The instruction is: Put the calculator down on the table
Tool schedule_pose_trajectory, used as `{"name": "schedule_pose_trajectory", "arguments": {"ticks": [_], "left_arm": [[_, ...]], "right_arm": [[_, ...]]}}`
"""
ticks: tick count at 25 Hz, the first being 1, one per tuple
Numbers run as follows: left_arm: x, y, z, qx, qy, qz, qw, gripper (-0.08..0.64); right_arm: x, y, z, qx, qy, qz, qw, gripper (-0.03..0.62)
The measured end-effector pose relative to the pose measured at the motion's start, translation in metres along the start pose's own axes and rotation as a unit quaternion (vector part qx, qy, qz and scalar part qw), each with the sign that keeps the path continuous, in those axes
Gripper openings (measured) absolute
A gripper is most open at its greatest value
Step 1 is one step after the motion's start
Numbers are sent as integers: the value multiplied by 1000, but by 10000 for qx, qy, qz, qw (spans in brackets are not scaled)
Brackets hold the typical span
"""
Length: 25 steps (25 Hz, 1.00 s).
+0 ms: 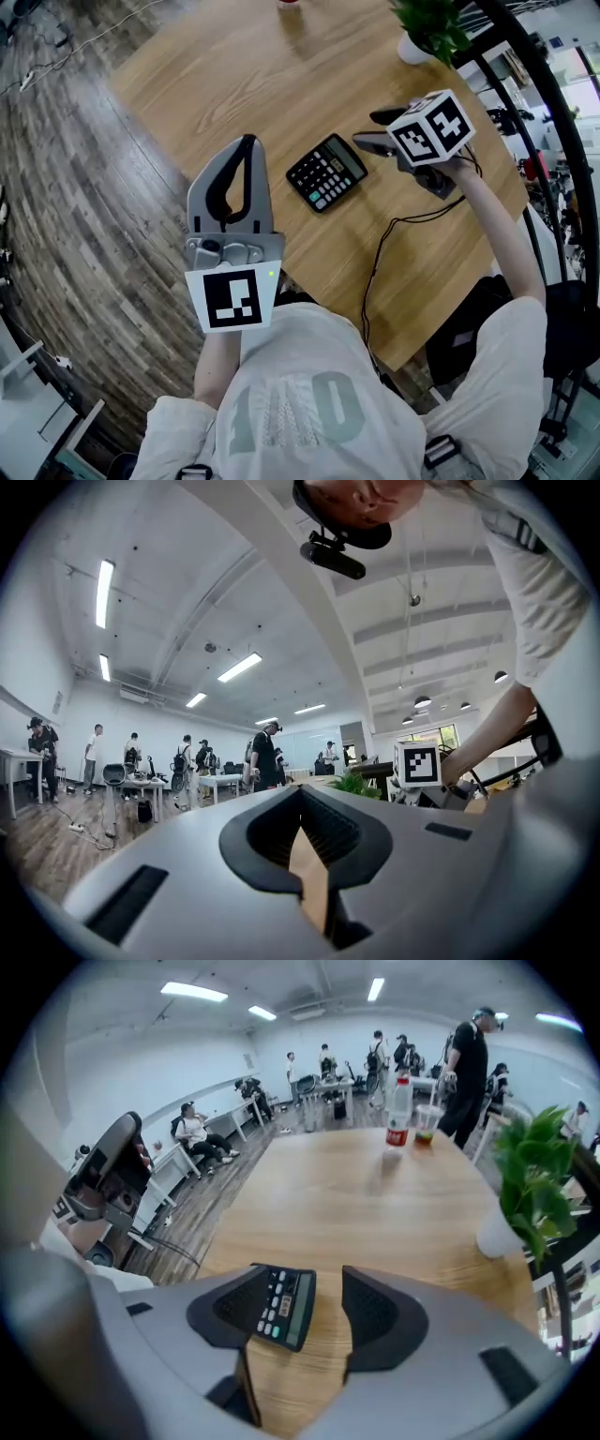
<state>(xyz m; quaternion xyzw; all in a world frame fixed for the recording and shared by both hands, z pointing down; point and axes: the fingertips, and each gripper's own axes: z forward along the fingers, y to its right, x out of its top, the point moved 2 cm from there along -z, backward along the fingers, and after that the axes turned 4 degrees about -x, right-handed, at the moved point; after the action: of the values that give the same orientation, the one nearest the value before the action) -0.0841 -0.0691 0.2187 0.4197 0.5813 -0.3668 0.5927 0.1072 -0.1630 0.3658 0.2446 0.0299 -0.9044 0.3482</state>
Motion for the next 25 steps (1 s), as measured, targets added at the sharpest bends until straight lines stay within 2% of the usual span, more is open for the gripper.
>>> {"name": "schedule_pose_trajectory", "arguments": {"ticks": [3, 5, 7, 9, 13, 17, 21, 23, 25], "left_arm": [[24, -1, -9, 107, 203, -19, 9997, 9], [44, -1, -13, 134, 401, 31, 9991, 8], [64, 1, -17, 129, 599, 101, 9981, 9], [82, 6, -21, 96, 812, 175, 9965, 8], [114, 19, -32, -34, 1168, 212, 9929, 8], [136, 37, -40, -196, 1266, 204, 9915, 8], [149, 57, -48, -378, 1337, 268, 9899, 9], [151, 64, -52, -450, 1351, 361, 9891, 8], [152, 68, -54, -497, 1359, 424, 9886, 9]], "right_arm": [[16, -7, -39, -441, 609, 27, 9972, 250], [28, -16, -68, -693, 1152, 129, 9908, 249], [38, -26, -100, -1037, 1708, 206, 9796, 249], [45, -37, -132, -1524, 2209, 136, 9632, 235], [59, -69, -196, -2379, 3222, -150, 9162, 209], [61, -103, -245, -2827, 4206, -155, 8620, 199], [45, -130, -276, -3335, 4821, 41, 8102, 158], [37, -143, -282, -3503, 5034, 136, 7898, 125], [30, -154, -283, -3552, 5219, 191, 7753, 92]]}}
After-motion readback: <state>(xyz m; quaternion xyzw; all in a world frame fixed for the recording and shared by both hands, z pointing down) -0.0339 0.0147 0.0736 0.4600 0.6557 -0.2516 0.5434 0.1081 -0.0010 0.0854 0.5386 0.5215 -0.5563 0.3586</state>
